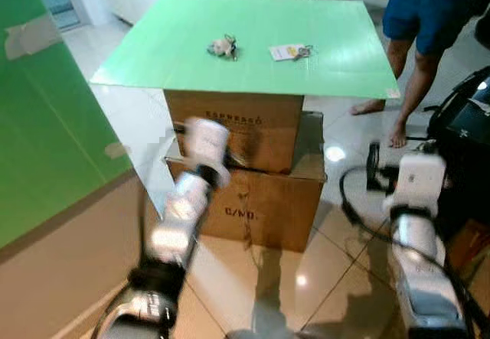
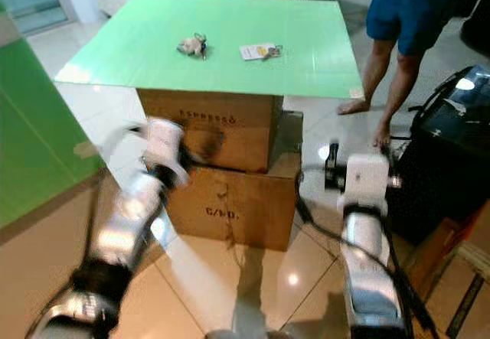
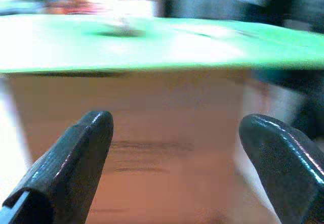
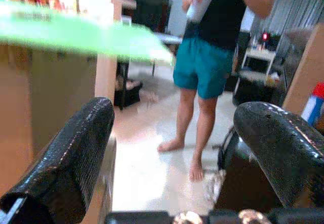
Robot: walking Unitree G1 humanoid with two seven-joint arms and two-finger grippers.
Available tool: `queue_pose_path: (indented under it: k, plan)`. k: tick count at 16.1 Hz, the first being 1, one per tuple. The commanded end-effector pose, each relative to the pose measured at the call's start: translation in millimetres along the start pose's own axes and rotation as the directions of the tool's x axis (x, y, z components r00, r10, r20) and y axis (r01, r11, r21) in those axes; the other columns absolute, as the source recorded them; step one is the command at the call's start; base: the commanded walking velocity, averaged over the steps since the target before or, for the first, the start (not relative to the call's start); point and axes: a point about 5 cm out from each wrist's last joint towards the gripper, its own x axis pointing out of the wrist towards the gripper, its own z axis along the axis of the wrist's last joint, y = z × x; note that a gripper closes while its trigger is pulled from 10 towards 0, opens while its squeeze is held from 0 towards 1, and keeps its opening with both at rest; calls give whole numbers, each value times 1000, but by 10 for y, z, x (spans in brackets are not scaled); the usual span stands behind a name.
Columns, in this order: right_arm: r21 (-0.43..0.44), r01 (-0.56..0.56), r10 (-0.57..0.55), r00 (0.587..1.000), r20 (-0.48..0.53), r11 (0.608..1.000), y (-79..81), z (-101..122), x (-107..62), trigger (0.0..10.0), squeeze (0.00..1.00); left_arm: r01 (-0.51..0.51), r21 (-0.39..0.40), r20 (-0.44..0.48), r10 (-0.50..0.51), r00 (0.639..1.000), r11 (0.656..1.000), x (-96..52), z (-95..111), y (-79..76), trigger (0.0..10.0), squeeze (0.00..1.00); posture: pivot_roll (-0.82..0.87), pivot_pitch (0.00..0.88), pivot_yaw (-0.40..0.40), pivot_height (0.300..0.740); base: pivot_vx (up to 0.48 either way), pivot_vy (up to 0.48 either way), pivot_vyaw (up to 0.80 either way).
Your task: Hang keys on a hook
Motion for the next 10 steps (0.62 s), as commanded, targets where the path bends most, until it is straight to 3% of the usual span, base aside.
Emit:
queue_pose_path:
  k: [1, 3, 4, 7, 8, 10]
  plan:
    - [4, 6, -6, 1000, 4, 1000, -22, 34, 16, 10000, 0, -129, -22, -30, 129, 991, 991, -8, -26, 239, 10000, 0, -212, 0, 67, 740, 0, 0, 0]
    - [-4, 4, -4, 1000, -16, 1000, -33, -24, 24, 10000, 0, -180, -19, -87, 178, 980, 984, -67, -133, 401, 10000, 0, -209, 0, 65, 740, 0, 0, 0]
    - [-12, 1, -1, 999, -35, 1000, -42, -60, 15, 10000, 0, -184, 15, -115, 184, 976, 983, -168, -231, 453, 10000, 0, -204, 0, 67, 740, 0, 0, 0]
    - [-8, -3, 2, 999, -54, 1000, -38, -93, 2, 10000, 0, -105, 55, -110, 110, 988, 993, -186, -250, 322, 10000, 0, -196, 0, 64, 740, 0, 0, 0]
    - [4, -6, 6, 999, -46, 1000, -17, -80, -10, 10000, 0, -33, 62, -56, 36, 998, 998, -123, -128, 184, 10000, 0, -194, 0, 63, 740, 0, 0, 0]
    - [23, 17, -17, 1000, -14, 1000, -30, -16, -4, 10000, 0, 16, 58, -7, -15, 1000, 998, -97, -19, 93, 10000, 0, -194, 0, 63, 740, 0, 0, 0]
